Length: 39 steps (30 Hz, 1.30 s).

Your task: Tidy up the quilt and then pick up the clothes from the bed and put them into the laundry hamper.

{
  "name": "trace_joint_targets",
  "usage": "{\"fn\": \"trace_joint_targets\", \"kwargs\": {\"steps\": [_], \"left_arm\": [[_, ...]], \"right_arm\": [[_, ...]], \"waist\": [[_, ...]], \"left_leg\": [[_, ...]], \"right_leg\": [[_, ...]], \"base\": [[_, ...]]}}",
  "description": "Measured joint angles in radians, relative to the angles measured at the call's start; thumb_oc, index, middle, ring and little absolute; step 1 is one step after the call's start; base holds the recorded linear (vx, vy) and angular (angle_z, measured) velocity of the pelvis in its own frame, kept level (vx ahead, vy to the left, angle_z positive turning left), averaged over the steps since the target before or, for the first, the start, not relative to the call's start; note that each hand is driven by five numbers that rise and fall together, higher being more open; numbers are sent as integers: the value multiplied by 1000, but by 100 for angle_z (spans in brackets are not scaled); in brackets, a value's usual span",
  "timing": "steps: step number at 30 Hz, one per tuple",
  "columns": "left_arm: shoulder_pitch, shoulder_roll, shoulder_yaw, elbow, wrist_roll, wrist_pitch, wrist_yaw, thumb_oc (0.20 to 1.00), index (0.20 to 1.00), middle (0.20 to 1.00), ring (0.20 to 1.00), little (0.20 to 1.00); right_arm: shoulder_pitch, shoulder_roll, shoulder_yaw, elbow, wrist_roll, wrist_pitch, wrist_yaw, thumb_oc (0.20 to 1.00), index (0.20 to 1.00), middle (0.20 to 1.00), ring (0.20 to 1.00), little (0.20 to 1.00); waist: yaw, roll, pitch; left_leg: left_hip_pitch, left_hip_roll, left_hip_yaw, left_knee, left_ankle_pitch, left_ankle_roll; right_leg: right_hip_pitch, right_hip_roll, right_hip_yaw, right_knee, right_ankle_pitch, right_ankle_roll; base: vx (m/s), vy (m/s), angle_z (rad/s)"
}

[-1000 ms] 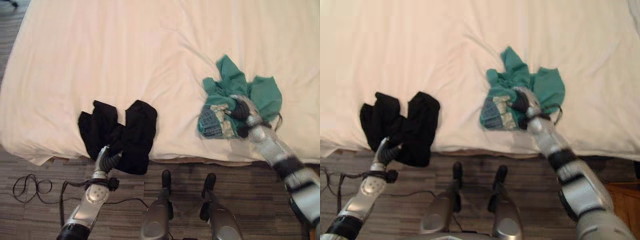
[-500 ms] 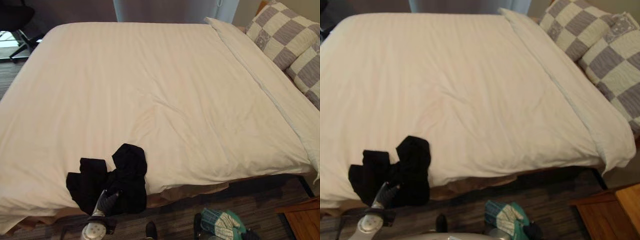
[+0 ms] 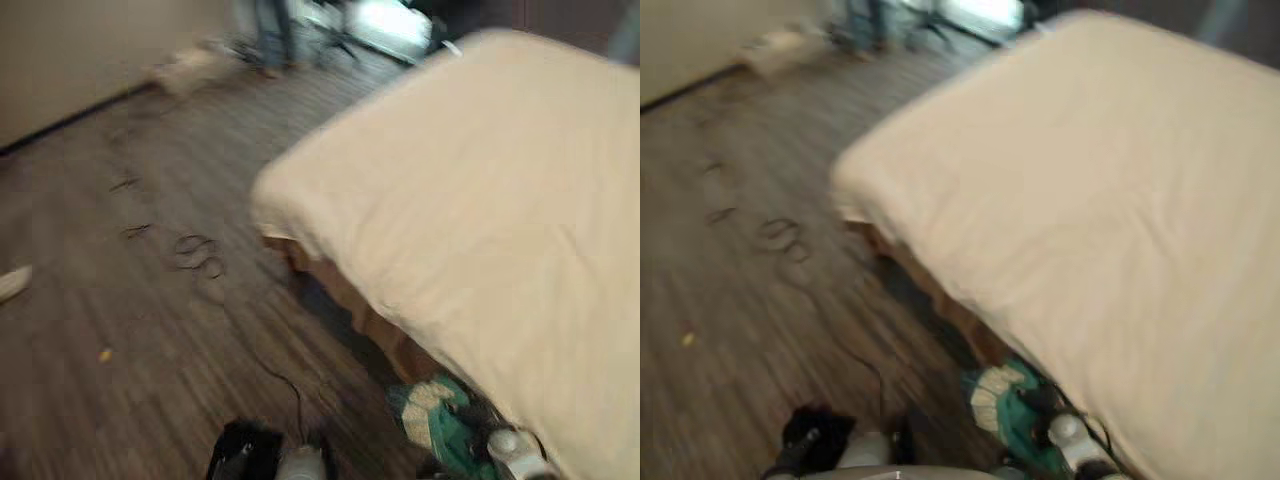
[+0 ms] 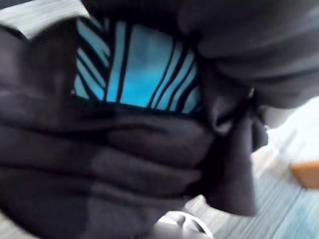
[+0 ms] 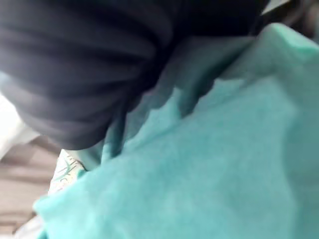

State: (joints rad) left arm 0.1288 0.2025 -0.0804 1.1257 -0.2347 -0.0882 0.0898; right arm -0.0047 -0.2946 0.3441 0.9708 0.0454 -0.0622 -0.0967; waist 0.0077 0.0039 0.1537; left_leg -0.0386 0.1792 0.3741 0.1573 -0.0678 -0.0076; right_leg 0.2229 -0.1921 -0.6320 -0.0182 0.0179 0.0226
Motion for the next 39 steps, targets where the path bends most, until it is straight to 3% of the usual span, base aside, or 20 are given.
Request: {"fn": "trace_joint_targets", "kwargs": {"steps": [1, 2, 4, 6, 7, 9, 11, 13, 15, 16, 17, 20, 24, 27, 29, 30, 32, 35, 38, 39], "left_arm": [[16, 3, -3, -9, 0, 2, -2, 200, 200, 200, 200, 200], [18, -2, -2, -3, -1, 6, 3, 200, 200, 200, 200, 200], [20, 6, 2, 14, -13, 3, 0, 200, 200, 200, 200, 200], [19, 28, 11, 22, -27, 10, 2, 200, 200, 200, 200, 200], [-9, 42, 6, 56, -27, 11, 5, 200, 200, 200, 200, 200], [-33, 46, 1, 70, -27, 4, 23, 200, 200, 200, 200, 200], [-74, 40, -1, 73, -26, 1, 27, 200, 200, 200, 200, 200], [-93, 39, -7, 68, -24, -3, 31, 200, 200, 200, 200, 200], [-82, 58, -9, 68, -24, -16, 31, 200, 200, 200, 200, 200], [-63, 64, -10, 60, -23, -18, 30, 200, 200, 200, 200, 200], [-49, 39, -26, 60, -11, 1, 22, 200, 200, 200, 200, 200], [-139, 50, -326, 11, 217, -38, 97, 200, 200, 200, 200, 200], [-181, -8, -362, -27, 251, -45, 112, 200, 200, 200, 200, 200], [-223, -48, -388, -126, 254, -61, 114, 200, 200, 200, 200, 200], [-263, -53, -394, -151, 257, -74, 125, 200, 200, 200, 200, 200], [-269, -43, -402, -182, 257, -78, 141, 200, 200, 200, 200, 200], [-249, -36, -398, -221, 257, -78, 149, 200, 200, 200, 200, 200], [-242, -48, -377, -223, 256, -78, 156, 200, 200, 200, 200, 200], [-245, -50, -362, -205, 257, -76, 162, 200, 200, 200, 200, 200], [-237, -46, -356, -204, 258, -72, 172, 200, 200, 200, 200, 200]], "right_arm": [[4, 2, -27, 2, 1, -1, -1, 200, 200, 200, 200, 200], [13, 33, -106, 29, 2, -2, -5, 200, 200, 200, 200, 200], [48, 61, -120, 52, 1, 20, -13, 200, 200, 200, 200, 200], [23, 95, -88, 69, -4, 25, -11, 200, 200, 200, 200, 200], [4, 117, -64, 76, -3, 23, -14, 200, 200, 200, 200, 200], [-16, 131, -67, 63, 2, 13, -13, 200, 200, 200, 200, 200], [-61, 128, -49, 78, 3, 16, -19, 200, 200, 200, 200, 200], [-59, 132, -45, 87, 4, 16, -21, 200, 200, 200, 200, 200], [-65, 148, -43, 127, 4, 15, -18, 200, 200, 200, 200, 200], [-74, 156, -46, 131, 8, 15, -16, 200, 200, 200, 200, 200], [-43, 157, -90, 189, 48, 24, -9, 200, 200, 200, 200, 200], [-19, 130, -31, 170, 187, -51, -59, 200, 200, 200, 200, 200], [-48, 122, -20, 131, 200, -73, -70, 200, 200, 200, 200, 200], [-114, 91, -21, 75, 200, -93, -74, 200, 200, 200, 200, 200], [-141, 69, -24, 63, 200, -94, -79, 200, 200, 200, 200, 200], [-157, 60, -20, 55, 199, -93, -85, 200, 200, 200, 200, 200], [-159, 55, -11, 19, 196, -97, -103, 200, 200, 200, 200, 200], [-176, 33, 19, 12, 189, -97, -123, 200, 200, 200, 200, 200], [-177, 44, 54, 13, 160, -93, -141, 200, 200, 200, 200, 200], [-163, 47, 80, 12, 150, -94, -142, 200, 200, 200, 200, 200]], "waist": [[-3, 4, -5], [6, -20, 4], [-13, -33, -22], [-1, -55, -26], [-28, -55, -22], [-69, -21, -19], [-68, -4, -9], [-88, -9, -9], [-82, -54, -25], [-76, -68, -24], [-56, -85, -60], [26, -78, -76], [41, -24, -58], [79, 27, 31], [102, 31, 82], [119, 14, 100], [134, 4, 107], [137, 18, 111], [161, 18, 108], [189, 4, 103]], "left_leg": [[16, 8, 6, -27, 10, -26], [9, -58, -53, -68, 31, -2], [6, -110, -147, -107, 56, 30], [5, -127, -205, -134, 74, 44], [5, -139, -290, -149, 78, 68], [13, -133, -370, -184, 121, 69], [26, -146, -442, -210, 134, 68], [54, -173, -494, -237, 127, 47], [78, -217, -487, -242, 114, 51], [89, -235, -484, -242, 100, 54], [142, -206, -387, -244, 57, 32], [37, -215, -405, -241, 83, 38], [7, -216, -431, -238, 103, 36], [-130, -226, -411, 43, 44, -46], [-284, -221, -372, 350, 66, -91], [-352, -200, -336, 382, 27, -121], [-336, -191, -299, 187, 28, -98], [-283, -160, -287, -212, 125, -103], [-268, -128, -296, -237, 142, -94], [-208, -134, -300, -228, 162, -69]], "right_leg": [[3, -11, 2, 40, -46, 17], [-4, -73, -8, 153, -54, 28], [-37, -129, -8, 284, -80, 25], [-75, -110, 5, 223, -88, 28], [-116, -77, 28, 261, -81, 9], [-210, 63, 322, 274, -120, 19], [-319, 151, 510, 242, -128, 16], [-333, 180, 512, 159, -122, 16], [-317, 137, 530, 53, -44, 13], [-304, 117, 529, 46, 48, 8], [-199, 137, 522, -72, 111, -12], [-296, 111, 411, -72, 104, -10], [-314, 105, 357, -72, 119, -1], [-300, 98, 324, -72, 92, -24], [-278, 94, 301, -72, 82, -37], [-273, 96, 304, -72, 73, -50], [-275, 100, 307, -72, 58, -45], [-270, 130, 309, -72, 41, -48], [-254, 152, 317, -72, 21, -42], [-219, 147, 349, -72, 0, -12]], "base": [[-84, 330, 166], [-107, 445, 171], [-36, 371, 189], [-2, 274, 113], [-62, 282, 159], [-36, 241, 160], [73, 88, 120], [76, 59, 130], [63, 54, 57], [84, 0, 16], [89, -31, 9], [108, -100, 21], [48, -63, 26], [125, -141, 30], [415, -107, 33], [411, -18, 7], [374, 11, -10], [551, 12, -9], [653, 70, -33], [608, 134, -52]]}}
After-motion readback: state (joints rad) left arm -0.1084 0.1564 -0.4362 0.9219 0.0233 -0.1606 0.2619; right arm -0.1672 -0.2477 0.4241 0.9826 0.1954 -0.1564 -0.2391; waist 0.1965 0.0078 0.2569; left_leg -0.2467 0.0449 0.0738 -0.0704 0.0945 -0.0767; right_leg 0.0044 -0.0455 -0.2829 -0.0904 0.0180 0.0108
